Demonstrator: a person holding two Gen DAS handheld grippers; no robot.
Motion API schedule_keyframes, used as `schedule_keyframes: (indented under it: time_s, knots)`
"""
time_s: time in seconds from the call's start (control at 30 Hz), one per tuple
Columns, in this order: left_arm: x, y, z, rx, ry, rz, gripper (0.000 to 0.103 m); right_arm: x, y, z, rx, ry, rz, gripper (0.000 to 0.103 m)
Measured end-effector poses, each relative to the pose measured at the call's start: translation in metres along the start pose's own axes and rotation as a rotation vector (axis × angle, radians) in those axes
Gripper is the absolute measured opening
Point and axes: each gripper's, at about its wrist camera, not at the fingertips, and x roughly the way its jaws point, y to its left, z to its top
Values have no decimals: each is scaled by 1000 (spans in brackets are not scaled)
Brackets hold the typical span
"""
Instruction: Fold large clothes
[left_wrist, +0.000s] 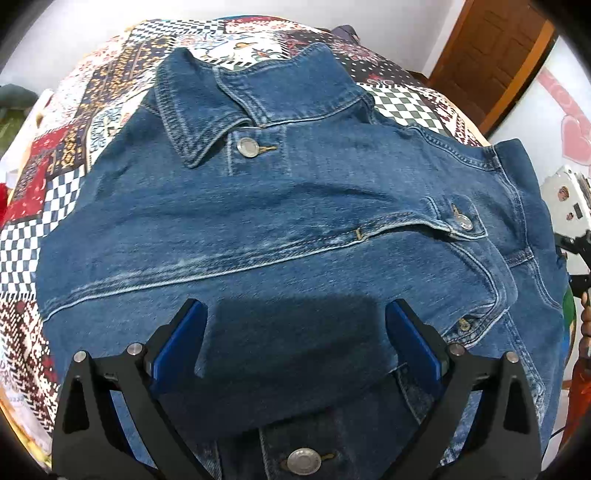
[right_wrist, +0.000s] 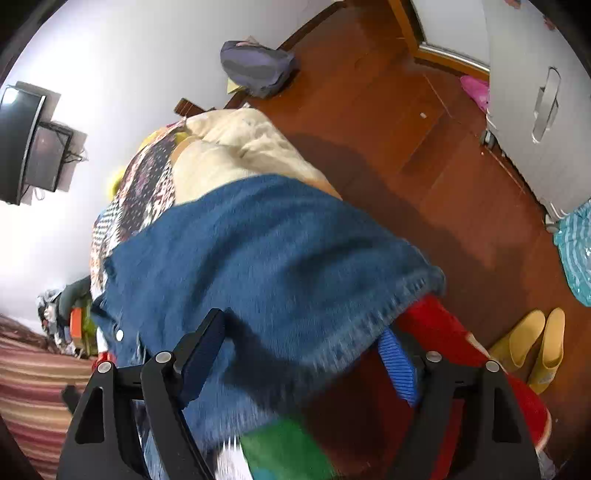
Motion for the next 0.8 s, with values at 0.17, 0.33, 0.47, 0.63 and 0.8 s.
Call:
schedule_keyframes:
  time_s: [0.17, 0.33, 0.47, 0.63, 0.8]
  knots:
    - [-15, 8, -3, -8, -25, 11, 100, 5, 19, 7, 12, -130, -30, 72]
    - [-35, 13, -11, 4, -73, 36, 100, -17, 38, 8, -31, -259, -4, 29]
    - [-53, 20, -18, -12, -113, 24, 100, -49, 70, 1, -145, -345, 96, 20]
    - [-72, 30, -28, -62, -163, -9, 100, -80, 138, -18, -345, -399, 169, 16]
    - [-96, 45, -41, -95, -212, -13, 100, -76, 198, -39, -453, -347, 251, 16]
